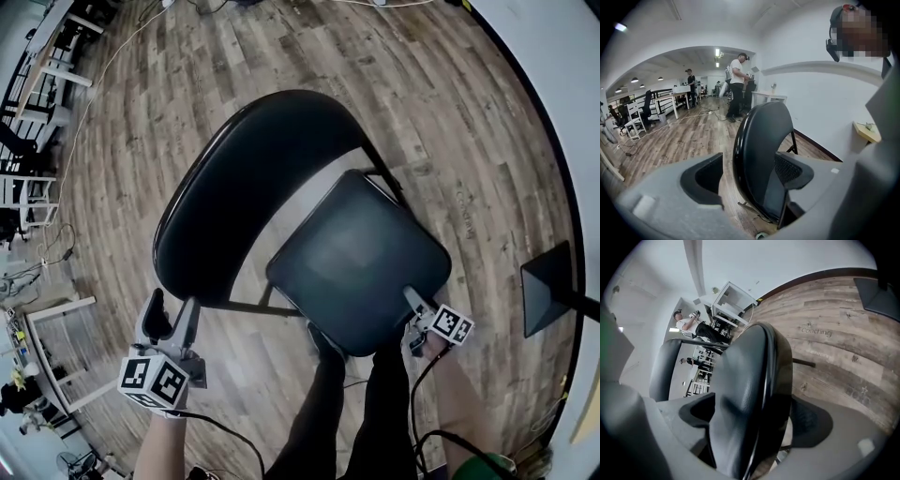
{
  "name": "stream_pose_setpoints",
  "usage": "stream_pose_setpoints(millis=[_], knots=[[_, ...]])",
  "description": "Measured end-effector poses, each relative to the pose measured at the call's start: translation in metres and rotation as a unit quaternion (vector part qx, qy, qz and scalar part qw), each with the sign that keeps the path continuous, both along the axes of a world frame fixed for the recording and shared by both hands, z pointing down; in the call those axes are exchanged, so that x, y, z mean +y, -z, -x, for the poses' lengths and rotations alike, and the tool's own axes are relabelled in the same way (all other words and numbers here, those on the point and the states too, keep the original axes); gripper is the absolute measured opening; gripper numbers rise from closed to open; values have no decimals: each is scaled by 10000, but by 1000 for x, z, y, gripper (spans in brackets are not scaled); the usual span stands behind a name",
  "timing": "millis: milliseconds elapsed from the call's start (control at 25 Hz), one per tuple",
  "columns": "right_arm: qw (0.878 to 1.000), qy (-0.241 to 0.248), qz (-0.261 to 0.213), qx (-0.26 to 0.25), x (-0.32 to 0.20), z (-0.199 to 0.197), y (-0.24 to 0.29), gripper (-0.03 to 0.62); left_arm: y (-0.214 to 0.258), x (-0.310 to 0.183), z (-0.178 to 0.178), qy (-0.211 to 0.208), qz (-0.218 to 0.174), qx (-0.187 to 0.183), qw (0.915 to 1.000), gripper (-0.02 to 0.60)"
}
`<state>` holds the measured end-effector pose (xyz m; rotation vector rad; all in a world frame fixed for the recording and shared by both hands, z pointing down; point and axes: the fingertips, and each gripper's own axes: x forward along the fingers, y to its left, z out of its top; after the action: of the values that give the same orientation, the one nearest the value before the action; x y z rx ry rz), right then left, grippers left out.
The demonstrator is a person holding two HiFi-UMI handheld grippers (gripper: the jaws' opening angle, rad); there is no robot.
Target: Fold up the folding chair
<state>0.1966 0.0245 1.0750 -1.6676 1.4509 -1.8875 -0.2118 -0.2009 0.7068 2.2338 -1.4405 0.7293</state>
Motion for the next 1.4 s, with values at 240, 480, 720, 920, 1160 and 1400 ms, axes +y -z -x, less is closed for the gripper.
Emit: stream_pose_setpoints(millis=[240,480,720,920,1160,1400], knots=[[9999,50,-72,-133,-16,-2,-9,485,-4,-8,-14,-66,6,-82,9999,350],[9982,-119,-202,-545,-22,3,-15,483,-11,-10,-16,-221,7,-463,9987,348],[9974,-251,-111,-660,-21,3,-18,479,-15,-13,-19,-9,62,-344,9994,348],[9976,-238,-98,-639,-24,3,-13,479,-15,-15,-18,155,115,-340,9992,348],[9970,-167,-352,-669,-35,8,12,442,-2,-20,-11,333,-133,-349,9987,348],[9965,-90,-366,-740,-59,23,63,416,31,-32,-5,456,-244,-153,9985,347]])
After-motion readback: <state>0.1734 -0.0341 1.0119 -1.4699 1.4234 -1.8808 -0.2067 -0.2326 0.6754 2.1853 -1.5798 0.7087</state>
